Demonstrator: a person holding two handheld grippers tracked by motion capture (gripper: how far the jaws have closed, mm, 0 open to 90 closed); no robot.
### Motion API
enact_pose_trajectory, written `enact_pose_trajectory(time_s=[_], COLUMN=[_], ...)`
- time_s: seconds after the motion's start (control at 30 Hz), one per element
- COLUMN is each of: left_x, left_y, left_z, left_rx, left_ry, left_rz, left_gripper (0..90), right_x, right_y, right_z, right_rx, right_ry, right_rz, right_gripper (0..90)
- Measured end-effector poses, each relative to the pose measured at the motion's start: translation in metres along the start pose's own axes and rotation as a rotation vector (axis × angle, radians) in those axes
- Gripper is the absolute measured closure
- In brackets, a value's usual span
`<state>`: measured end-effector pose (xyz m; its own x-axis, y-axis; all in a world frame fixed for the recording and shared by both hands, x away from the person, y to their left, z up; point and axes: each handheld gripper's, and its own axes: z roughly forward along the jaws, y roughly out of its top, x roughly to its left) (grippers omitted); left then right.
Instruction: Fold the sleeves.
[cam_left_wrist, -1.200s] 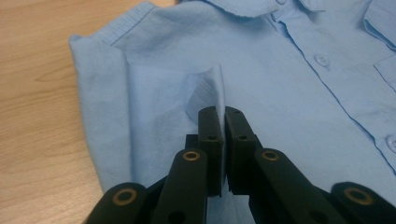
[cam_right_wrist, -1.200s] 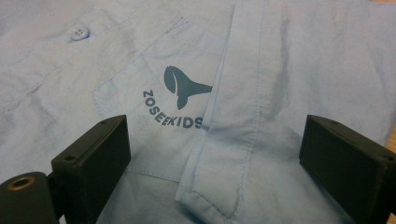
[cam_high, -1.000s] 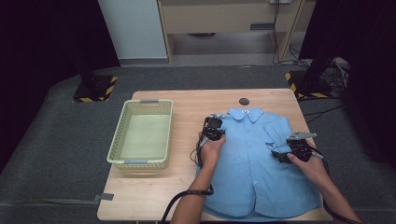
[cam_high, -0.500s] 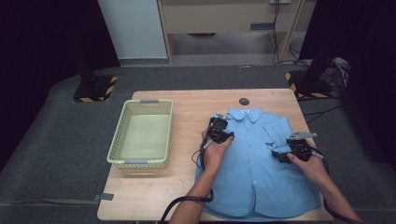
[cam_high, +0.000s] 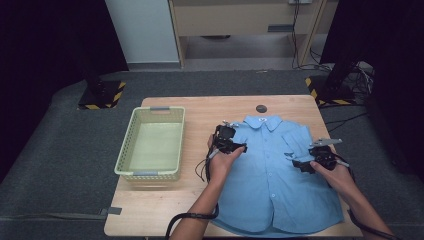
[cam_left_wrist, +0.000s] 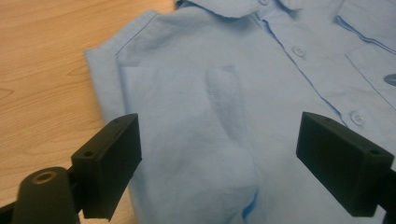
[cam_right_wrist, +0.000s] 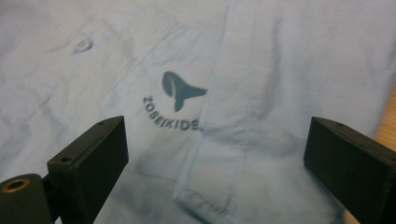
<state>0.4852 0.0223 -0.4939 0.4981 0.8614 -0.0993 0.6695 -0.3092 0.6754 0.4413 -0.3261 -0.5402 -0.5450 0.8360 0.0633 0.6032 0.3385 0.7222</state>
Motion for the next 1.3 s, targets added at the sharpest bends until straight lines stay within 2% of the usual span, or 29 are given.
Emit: enact_pose_trajectory(time_s=[0.2, 0.3, 0.37, 0.4, 0.5, 0.63, 0.73, 0.83, 1.07, 1.17, 1.3], left_x=[0.008, 0.011, 0.014, 0.016, 0.023, 0.029, 0.031, 0.032, 0.037, 0.039, 0.042], left_y=[0.006, 0.008, 0.009, 0.009, 0.008, 0.009, 0.012, 0.013, 0.016, 0.016, 0.015], left_z=[0.004, 0.005, 0.007, 0.007, 0.01, 0.013, 0.014, 0.019, 0.027, 0.03, 0.033], left_rx=[0.013, 0.026, 0.033, 0.029, 0.032, 0.028, 0.022, 0.029, 0.028, 0.033, 0.03], left_ry=[0.027, 0.025, 0.041, 0.042, 0.051, 0.059, 0.062, 0.062, 0.043, 0.049, 0.054], left_rz=[-0.01, -0.017, -0.009, -0.02, -0.039, -0.05, -0.046, -0.016, -0.028, -0.012, -0.018], left_gripper=[9.8, 9.8, 9.6, 9.1, 7.8, 6.8, 6.5, 6.4, 7.5, 8.9, 9.6], right_x=[-0.012, -0.018, -0.021, -0.022, -0.028, -0.036, -0.04, -0.044, -0.05, -0.05, -0.049], right_y=[0.017, 0.025, 0.03, 0.032, 0.037, 0.04, 0.043, 0.047, 0.057, 0.062, 0.064], right_z=[-0.002, 0.0, 0.002, 0.002, 0.005, 0.012, 0.016, 0.019, 0.026, 0.029, 0.033], right_rx=[0.014, 0.022, 0.027, 0.03, 0.035, 0.052, 0.076, 0.091, 0.098, 0.093, 0.091], right_ry=[-0.039, -0.04, -0.054, -0.059, -0.107, -0.129, -0.137, -0.14, -0.154, -0.156, -0.156], right_rz=[0.038, 0.055, 0.052, 0.056, 0.084, 0.113, 0.121, 0.128, 0.135, 0.138, 0.141], right_gripper=[11.7, 10.7, 10.2, 8.9, 6.9, 7.6, 7.8, 9.7, 11.6, 13.3, 14.4])
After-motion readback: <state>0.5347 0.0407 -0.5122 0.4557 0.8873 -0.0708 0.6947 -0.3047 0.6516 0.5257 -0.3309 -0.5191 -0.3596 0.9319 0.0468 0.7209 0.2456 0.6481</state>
